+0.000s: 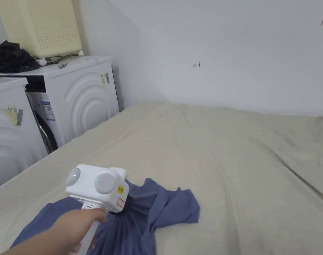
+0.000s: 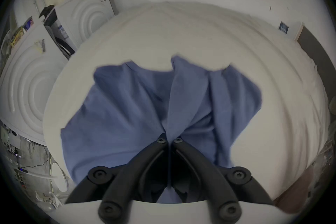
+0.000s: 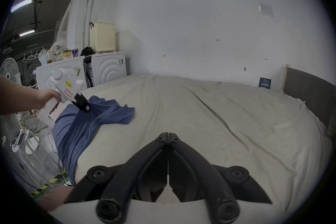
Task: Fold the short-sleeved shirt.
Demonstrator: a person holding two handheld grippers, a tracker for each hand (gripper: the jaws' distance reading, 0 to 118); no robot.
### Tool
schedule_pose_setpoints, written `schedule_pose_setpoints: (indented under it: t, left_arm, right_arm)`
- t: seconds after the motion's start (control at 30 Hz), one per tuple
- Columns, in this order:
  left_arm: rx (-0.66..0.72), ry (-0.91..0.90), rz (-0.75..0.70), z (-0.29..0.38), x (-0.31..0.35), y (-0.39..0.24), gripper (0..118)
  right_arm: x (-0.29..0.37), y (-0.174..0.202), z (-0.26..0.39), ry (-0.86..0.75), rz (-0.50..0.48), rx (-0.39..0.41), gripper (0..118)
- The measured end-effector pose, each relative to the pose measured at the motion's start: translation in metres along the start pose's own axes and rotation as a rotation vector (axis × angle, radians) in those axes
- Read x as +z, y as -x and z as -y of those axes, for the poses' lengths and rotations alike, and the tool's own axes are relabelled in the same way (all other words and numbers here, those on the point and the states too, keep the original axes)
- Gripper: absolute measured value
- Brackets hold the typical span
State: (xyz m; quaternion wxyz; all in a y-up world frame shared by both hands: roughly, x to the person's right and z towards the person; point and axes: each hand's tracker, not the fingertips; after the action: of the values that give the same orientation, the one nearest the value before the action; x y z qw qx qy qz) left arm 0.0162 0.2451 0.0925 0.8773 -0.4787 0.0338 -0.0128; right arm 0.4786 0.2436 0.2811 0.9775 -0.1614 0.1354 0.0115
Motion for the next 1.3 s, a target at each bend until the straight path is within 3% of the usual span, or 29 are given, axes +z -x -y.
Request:
schedule_pose_setpoints:
  t: [0.13, 0.2, 0.33, 0.43, 0.53, 0.67, 0.87, 0.97, 1.13, 1.3]
  left_arm:
    - [0.017, -0.061, -0.033, -0.016, 0.071, 0.023, 0]
    - [0.024, -0.149, -0.079, -0.024, 0.113, 0.031, 0]
    - [0.118, -0.392, -0.008, -0.049, 0.220, 0.024, 0]
    - [0.010, -0.526, 0.000, -0.075, 0.290, -0.015, 0]
    - [-0.069, -0.619, 0.085, -0.095, 0.342, -0.065, 0]
    - [-0.108, -0.638, 0.351, -0.112, 0.372, -0.136, 0]
    - [-0.348, -0.551, 0.662, -0.108, 0.336, -0.269, 0]
    - [-0.338, -0.412, 0.711, -0.099, 0.278, -0.340, 0]
    - [-0.442, -0.168, 0.633, -0.070, 0.150, -0.447, 0]
    - [-0.478, 0.006, 0.512, -0.032, 0.050, -0.499, 0]
  right_arm:
    - [0.018, -0.013, -0.008, -0.040, 0.019, -0.007, 0]
    - [0.027, -0.018, -0.012, -0.062, 0.030, -0.012, 0]
    - [0.046, -0.031, -0.019, -0.102, 0.047, -0.028, 0]
    - [0.061, -0.041, -0.025, -0.136, 0.069, -0.038, 0]
    - [0.075, -0.052, -0.029, -0.164, 0.098, -0.047, 0]
    - [0.094, -0.066, -0.033, -0.195, 0.133, -0.065, 0]
    - [0.118, -0.090, -0.029, -0.232, 0.202, -0.088, 0]
    - [0.126, -0.105, -0.024, -0.233, 0.236, -0.106, 0]
    - [0.134, -0.129, -0.009, -0.204, 0.327, -0.129, 0]
    - [0.132, -0.152, 0.002, -0.155, 0.356, -0.174, 0]
